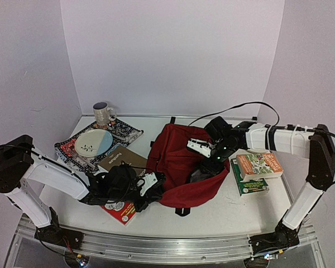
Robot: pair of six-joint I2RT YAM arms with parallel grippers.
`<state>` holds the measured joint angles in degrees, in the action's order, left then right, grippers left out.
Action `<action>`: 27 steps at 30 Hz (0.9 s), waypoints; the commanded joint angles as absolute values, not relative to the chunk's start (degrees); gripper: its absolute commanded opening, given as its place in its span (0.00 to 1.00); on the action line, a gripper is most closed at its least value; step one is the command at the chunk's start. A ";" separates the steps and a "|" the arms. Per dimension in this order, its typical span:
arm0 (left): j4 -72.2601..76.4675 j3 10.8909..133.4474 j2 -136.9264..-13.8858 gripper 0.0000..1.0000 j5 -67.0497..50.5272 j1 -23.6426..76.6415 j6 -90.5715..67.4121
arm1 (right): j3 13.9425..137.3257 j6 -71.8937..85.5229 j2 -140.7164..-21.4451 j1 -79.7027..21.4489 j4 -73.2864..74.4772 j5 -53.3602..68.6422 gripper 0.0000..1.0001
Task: Pack the student bag
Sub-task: Pick up the largest pocket of the bag from the student bag.
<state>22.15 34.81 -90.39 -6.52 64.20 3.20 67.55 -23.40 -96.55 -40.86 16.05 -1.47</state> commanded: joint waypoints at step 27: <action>20.67 35.53 -88.65 0.04 -7.87 64.59 5.04 | 89.17 -11.22 -106.63 -26.27 19.49 16.68 0.00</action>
